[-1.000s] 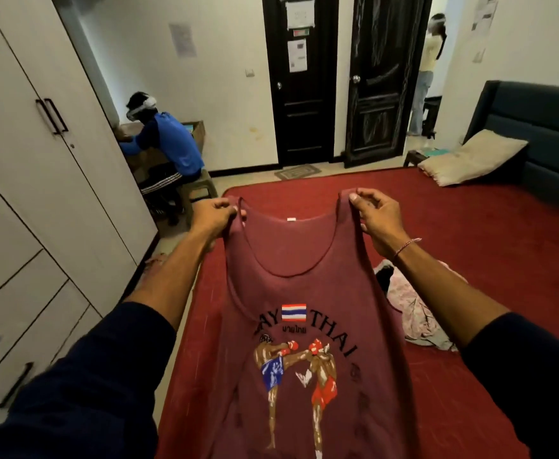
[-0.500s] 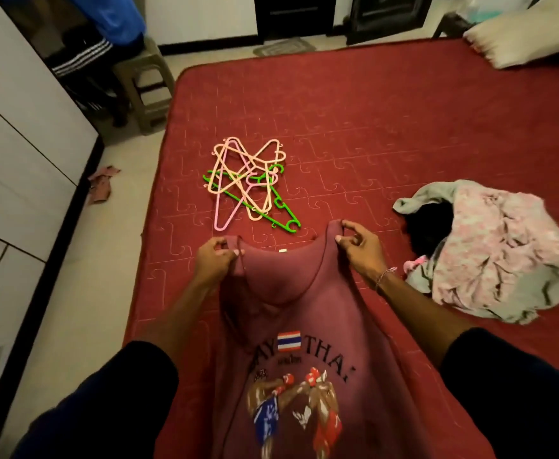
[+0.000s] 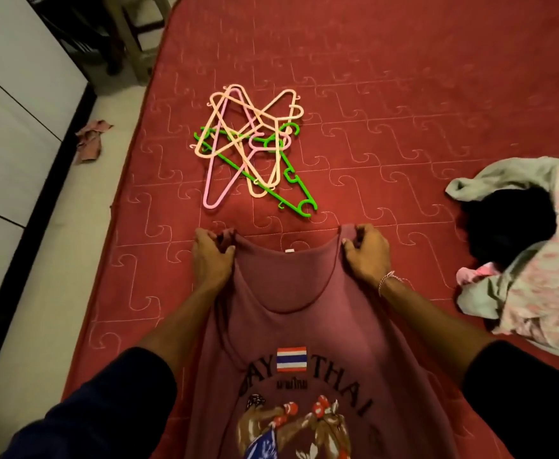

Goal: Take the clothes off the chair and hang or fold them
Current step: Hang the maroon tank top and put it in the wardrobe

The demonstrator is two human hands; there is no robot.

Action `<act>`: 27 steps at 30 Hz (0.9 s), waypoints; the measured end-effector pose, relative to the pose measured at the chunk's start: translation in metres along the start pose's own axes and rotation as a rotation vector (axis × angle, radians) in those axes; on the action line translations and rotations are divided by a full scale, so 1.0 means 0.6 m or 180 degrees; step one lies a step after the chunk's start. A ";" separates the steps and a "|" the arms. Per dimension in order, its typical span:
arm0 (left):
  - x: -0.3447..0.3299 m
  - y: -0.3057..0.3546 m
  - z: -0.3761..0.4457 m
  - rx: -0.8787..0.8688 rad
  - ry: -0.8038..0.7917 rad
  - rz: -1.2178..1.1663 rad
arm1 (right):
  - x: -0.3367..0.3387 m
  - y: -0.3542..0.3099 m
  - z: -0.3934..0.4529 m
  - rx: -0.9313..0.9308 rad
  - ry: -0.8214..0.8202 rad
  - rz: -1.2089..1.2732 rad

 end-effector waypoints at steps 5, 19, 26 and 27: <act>-0.035 0.119 -0.042 -0.1444 0.0268 0.1128 | 0.008 -0.079 0.028 0.0227 0.0235 -0.0473; -0.213 0.104 -0.076 -0.1716 -0.1590 0.1846 | -0.103 -0.139 0.108 0.0016 -0.0418 0.0018; -0.209 0.104 -0.077 -0.1699 -0.1530 0.1759 | -0.153 -0.124 0.096 -0.0516 -0.0886 0.1412; -0.210 0.105 -0.078 -0.1682 -0.1567 0.1765 | -0.146 -0.137 0.089 -0.0672 -0.0887 0.1797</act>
Point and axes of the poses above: each hand's wrist, its own z-axis towards the middle knuckle, its own x-axis out of the back of the hand, y = z × x, the point moved 10 cm from there along z, towards the middle knuckle, and after that the axes turned 2 degrees about z, right-handed, at the moved point
